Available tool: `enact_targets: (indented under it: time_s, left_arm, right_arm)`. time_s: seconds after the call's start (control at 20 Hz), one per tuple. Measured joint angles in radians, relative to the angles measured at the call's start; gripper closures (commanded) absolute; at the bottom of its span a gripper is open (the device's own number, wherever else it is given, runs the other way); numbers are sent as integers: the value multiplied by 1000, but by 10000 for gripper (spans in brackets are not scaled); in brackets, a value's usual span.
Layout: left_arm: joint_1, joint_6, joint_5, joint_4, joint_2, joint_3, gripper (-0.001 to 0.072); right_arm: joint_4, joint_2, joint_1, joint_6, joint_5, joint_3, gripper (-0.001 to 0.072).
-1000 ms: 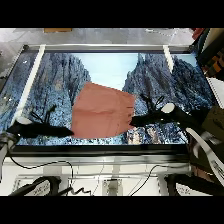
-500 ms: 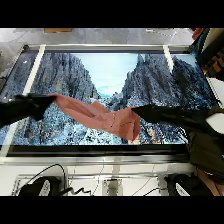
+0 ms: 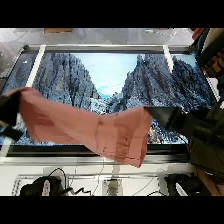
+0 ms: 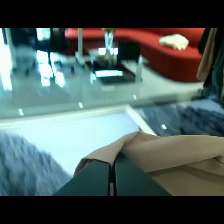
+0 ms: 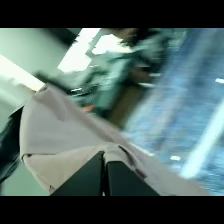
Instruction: Fold the clothes and pants, and hang the long-sleeved shirts on hangers.
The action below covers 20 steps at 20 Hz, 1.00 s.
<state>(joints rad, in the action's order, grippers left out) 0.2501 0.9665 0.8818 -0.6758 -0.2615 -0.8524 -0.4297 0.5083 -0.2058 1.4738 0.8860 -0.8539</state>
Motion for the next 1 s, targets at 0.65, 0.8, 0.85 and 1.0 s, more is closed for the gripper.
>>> enact_targets:
  time_s: [0.65,0.8,0.85,1.0]
  left_arm:
    - [-316,-272,-290,540,-832,135,696]
    - [-327,-262,-208,501,-873,106,697]
    - [-326,-224,-174,446,-871,101,697]
    - [-324,-26,2,195,-827,93,696]
  right_arm:
    - [-271,659,18,205,-515,31,693]
    - [-396,684,69,203,-364,-15,693]
    - [-443,688,91,184,-272,-38,693]
    - [-537,695,153,78,52,-105,693]
